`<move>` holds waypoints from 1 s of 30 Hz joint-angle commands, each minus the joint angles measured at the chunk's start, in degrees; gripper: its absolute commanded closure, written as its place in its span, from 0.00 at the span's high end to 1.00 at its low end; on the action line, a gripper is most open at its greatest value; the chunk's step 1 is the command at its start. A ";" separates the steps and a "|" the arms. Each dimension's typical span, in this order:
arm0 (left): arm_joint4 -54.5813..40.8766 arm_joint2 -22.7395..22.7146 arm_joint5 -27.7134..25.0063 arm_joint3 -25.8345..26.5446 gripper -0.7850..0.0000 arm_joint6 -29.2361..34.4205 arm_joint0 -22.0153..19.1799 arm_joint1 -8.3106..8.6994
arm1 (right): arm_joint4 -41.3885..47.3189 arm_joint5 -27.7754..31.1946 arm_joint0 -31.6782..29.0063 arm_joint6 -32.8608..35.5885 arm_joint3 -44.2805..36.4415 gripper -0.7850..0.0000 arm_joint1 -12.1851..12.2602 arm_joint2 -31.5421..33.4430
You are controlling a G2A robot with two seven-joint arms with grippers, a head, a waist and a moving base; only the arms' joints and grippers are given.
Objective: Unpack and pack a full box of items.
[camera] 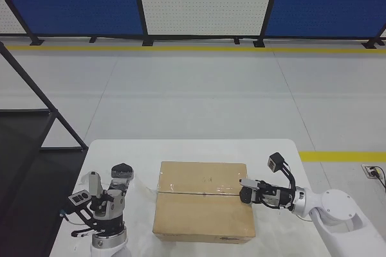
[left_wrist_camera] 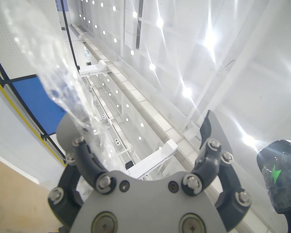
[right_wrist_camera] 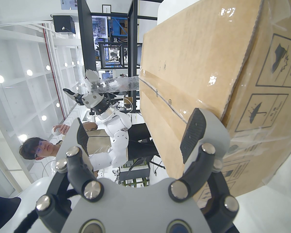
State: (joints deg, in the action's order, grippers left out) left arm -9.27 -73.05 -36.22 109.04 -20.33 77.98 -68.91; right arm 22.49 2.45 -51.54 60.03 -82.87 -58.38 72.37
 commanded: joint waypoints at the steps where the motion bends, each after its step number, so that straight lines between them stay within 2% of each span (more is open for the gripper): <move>1: 0.09 0.40 -0.04 -0.10 1.00 0.61 -0.16 -0.22 | 0.00 0.00 0.00 0.00 0.00 1.00 0.00 0.00; 15: -2.41 0.94 -1.82 -1.38 1.00 9.50 -1.05 -1.16 | 0.00 0.00 0.00 0.00 0.00 1.00 0.00 0.00; 21: -2.19 1.21 -1.86 -1.42 1.00 10.47 -1.13 -1.66 | 0.00 0.00 0.00 0.00 0.00 1.00 0.00 0.00; 30: -2.36 3.35 -0.82 -2.62 1.00 12.28 -3.80 -2.70 | 0.00 0.00 0.00 0.00 0.00 1.00 0.00 0.00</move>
State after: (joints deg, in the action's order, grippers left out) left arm -11.59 -70.00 -37.25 106.68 -8.58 74.48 -71.52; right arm 22.49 2.45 -51.54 60.03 -82.87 -58.38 72.37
